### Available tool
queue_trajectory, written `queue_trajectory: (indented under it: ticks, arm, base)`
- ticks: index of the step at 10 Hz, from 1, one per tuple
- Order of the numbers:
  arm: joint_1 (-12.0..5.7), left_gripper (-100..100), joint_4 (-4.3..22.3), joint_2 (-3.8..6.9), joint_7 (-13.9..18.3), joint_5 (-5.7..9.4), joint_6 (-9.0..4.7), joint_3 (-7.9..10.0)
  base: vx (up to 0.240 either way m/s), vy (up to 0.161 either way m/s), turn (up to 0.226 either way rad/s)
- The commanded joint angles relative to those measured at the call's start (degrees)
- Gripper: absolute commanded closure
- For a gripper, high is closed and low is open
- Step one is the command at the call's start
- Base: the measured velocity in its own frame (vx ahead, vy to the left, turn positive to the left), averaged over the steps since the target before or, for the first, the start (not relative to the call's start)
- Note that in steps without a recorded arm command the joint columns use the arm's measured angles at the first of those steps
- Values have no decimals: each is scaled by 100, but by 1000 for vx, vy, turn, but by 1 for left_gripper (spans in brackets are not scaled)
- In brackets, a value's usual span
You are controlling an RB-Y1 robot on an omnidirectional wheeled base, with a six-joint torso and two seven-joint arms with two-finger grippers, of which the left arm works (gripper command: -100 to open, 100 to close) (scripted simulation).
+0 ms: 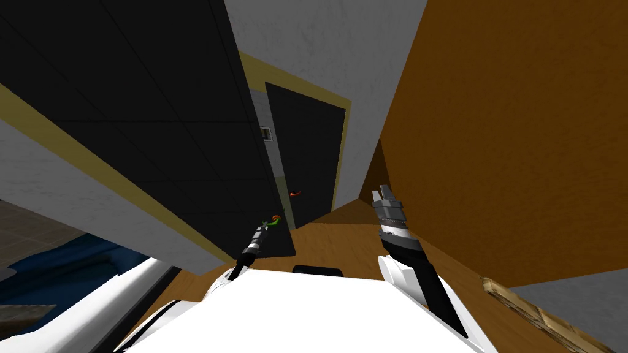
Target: Pull the door open
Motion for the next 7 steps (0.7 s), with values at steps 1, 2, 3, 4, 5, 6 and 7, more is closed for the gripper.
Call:
queue_trajectory:
  ticks: [1, 2, 3, 4, 5, 6, 7]
  arm:
    - [99, 100, -286, -57, -16, -20, 118, -34]
    - [99, 100, -314, -57, -16, -20, 118, -34]
    - [110, 100, -319, -48, 10, -37, 97, -60]
    - [110, 100, -298, -48, 10, -37, 97, -60]
    - [72, 100, -200, 25, 19, -6, 69, -8]
    - [82, 100, -241, 17, 10, -9, 115, 5]
    - [79, 100, -248, 6, 5, -14, 121, 9]
  base:
    - [20, -2, 9]
    - [7, -1, 2]
    - [-29, 11, -25]
    - [-38, 10, -26]
    - [-11, 14, 8]
    - [-126, 19, -127]
    - [-234, 42, -173]
